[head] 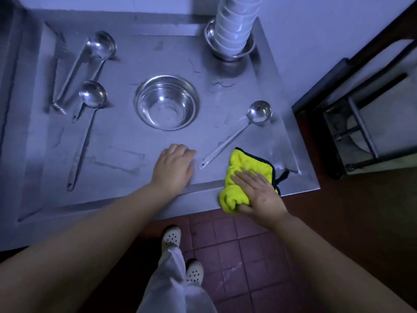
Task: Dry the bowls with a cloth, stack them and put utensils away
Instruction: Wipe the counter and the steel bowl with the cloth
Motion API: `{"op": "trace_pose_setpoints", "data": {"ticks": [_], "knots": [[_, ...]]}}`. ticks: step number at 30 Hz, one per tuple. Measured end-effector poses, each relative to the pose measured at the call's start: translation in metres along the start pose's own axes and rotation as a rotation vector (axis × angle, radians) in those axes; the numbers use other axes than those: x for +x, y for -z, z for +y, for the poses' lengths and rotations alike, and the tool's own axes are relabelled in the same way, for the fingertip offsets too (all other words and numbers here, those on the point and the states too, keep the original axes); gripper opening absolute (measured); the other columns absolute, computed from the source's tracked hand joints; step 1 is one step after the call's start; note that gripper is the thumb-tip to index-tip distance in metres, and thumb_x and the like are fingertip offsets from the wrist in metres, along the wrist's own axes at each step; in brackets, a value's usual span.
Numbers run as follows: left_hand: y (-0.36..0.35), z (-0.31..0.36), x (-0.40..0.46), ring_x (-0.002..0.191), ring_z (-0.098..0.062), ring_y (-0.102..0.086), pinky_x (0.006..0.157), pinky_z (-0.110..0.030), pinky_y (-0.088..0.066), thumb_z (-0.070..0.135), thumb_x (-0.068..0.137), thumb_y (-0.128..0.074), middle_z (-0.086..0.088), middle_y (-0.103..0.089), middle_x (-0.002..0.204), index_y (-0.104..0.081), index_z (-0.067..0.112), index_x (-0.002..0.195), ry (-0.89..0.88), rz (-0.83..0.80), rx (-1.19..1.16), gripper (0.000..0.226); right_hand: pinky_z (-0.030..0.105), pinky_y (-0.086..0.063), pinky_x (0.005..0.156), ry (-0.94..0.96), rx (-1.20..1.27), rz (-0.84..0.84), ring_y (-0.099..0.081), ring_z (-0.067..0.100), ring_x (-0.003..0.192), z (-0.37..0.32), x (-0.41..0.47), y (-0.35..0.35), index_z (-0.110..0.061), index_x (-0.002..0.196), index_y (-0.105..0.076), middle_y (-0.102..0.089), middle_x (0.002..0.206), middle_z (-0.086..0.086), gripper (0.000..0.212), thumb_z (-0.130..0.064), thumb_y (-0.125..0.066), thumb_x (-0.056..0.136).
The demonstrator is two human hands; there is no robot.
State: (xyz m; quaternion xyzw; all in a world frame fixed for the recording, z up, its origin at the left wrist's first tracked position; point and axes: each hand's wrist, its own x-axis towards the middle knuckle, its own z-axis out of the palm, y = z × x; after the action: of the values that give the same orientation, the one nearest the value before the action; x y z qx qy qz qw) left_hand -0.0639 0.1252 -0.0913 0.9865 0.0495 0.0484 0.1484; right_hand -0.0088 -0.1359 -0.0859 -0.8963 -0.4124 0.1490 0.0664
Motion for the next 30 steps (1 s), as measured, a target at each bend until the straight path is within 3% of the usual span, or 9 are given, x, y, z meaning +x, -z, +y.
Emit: {"op": "trace_pose_setpoints", "data": {"ticks": [3, 5, 8, 12, 15, 18, 20, 26, 30], "knots": [[-0.017, 0.032, 0.035, 0.079, -0.030, -0.057, 0.068, -0.034, -0.043, 0.027, 0.064, -0.068, -0.005, -0.060, 0.076, -0.068, 0.015, 0.077, 0.101, -0.142, -0.052, 0.018, 0.028, 0.000, 0.115, -0.235, 0.022, -0.047, -0.016, 0.017, 0.146, 0.025, 0.007, 0.013, -0.023, 0.148, -0.030, -0.023, 0.156, -0.001, 0.089, -0.059, -0.028, 0.067], [-0.021, 0.040, 0.047, 0.083, -0.033, -0.057, 0.070, -0.038, -0.043, 0.023, 0.065, -0.073, -0.010, -0.061, 0.079, -0.066, 0.011, 0.077, 0.152, -0.220, -0.078, 0.018, 0.031, 0.001, 0.116, -0.393, 0.017, -0.108, -0.001, 0.013, 0.147, 0.026, 0.020, 0.018, -0.027, 0.151, -0.016, -0.006, 0.159, -0.006, 0.097, -0.066, -0.014, 0.062], [-0.022, 0.040, 0.062, 0.100, -0.034, -0.051, 0.081, -0.039, -0.036, 0.023, 0.084, -0.057, -0.014, -0.061, 0.098, -0.063, 0.007, 0.094, 0.209, -0.259, -0.035, 0.019, 0.038, 0.001, 0.117, -0.504, -0.037, -0.167, 0.008, 0.017, 0.147, 0.013, 0.035, 0.018, -0.029, 0.152, -0.004, 0.007, 0.160, -0.005, 0.101, -0.069, -0.002, 0.059], [-0.006, 0.022, 0.067, 0.096, -0.036, -0.055, 0.067, -0.039, -0.033, 0.022, 0.096, -0.041, -0.016, -0.061, 0.101, -0.050, 0.009, 0.094, 0.268, -0.223, -0.213, 0.016, 0.044, 0.005, 0.116, -0.482, -0.023, -0.192, 0.012, 0.024, 0.146, -0.028, 0.047, 0.012, -0.027, 0.152, -0.001, 0.010, 0.160, 0.000, 0.102, -0.072, 0.003, 0.061], [0.011, -0.002, 0.055, 0.090, -0.037, -0.057, 0.064, -0.038, -0.035, 0.026, 0.098, -0.039, -0.016, -0.063, 0.092, -0.046, 0.010, 0.091, 0.289, -0.169, -0.252, 0.019, 0.055, 0.004, 0.113, -0.483, -0.028, -0.203, 0.017, 0.032, 0.144, -0.051, 0.073, 0.003, -0.022, 0.151, 0.007, 0.016, 0.159, 0.005, 0.100, -0.074, -0.002, 0.067], [0.023, -0.024, 0.044, 0.081, -0.038, -0.056, 0.062, -0.038, -0.033, 0.030, 0.097, -0.035, -0.016, -0.060, 0.082, -0.043, 0.011, 0.084, 0.405, -0.083, -0.265, 0.024, 0.066, 0.007, 0.108, -0.559, -0.040, -0.181, 0.022, 0.039, 0.141, -0.050, 0.112, -0.002, -0.015, 0.149, 0.016, 0.022, 0.156, 0.010, 0.099, -0.073, -0.029, 0.083], [0.026, -0.037, 0.039, 0.077, -0.039, -0.055, 0.062, -0.039, -0.034, 0.025, 0.098, -0.037, -0.017, -0.059, 0.079, -0.041, 0.014, 0.083, 0.516, -0.033, -0.248, 0.019, 0.070, 0.006, 0.107, -0.605, -0.037, -0.137, 0.020, 0.041, 0.141, -0.039, 0.136, 0.000, -0.013, 0.150, 0.013, 0.020, 0.157, 0.013, 0.102, -0.072, -0.036, 0.084], [0.024, -0.068, 0.020, 0.069, -0.038, -0.051, 0.062, -0.043, -0.036, 0.019, 0.096, -0.043, -0.019, -0.051, 0.071, -0.043, 0.006, 0.081, 0.880, 0.093, -0.213, 0.020, 0.068, 0.003, 0.109, -0.536, -0.135, -0.078, 0.014, 0.041, 0.143, 0.008, 0.191, 0.017, -0.011, 0.150, 0.009, 0.014, 0.157, 0.016, 0.103, -0.074, -0.035, 0.082], [0.021, -0.068, 0.010, 0.069, -0.036, -0.052, 0.062, -0.042, -0.038, 0.022, 0.098, -0.042, -0.020, -0.052, 0.075, -0.046, 0.003, 0.085, 0.994, 0.106, -0.148, 0.024, 0.065, 0.002, 0.111, -0.391, -0.171, -0.076, 0.013, 0.039, 0.143, 0.049, 0.240, 0.039, -0.011, 0.151, 0.008, 0.014, 0.158, 0.015, 0.102, -0.074, -0.035, 0.083]]}}
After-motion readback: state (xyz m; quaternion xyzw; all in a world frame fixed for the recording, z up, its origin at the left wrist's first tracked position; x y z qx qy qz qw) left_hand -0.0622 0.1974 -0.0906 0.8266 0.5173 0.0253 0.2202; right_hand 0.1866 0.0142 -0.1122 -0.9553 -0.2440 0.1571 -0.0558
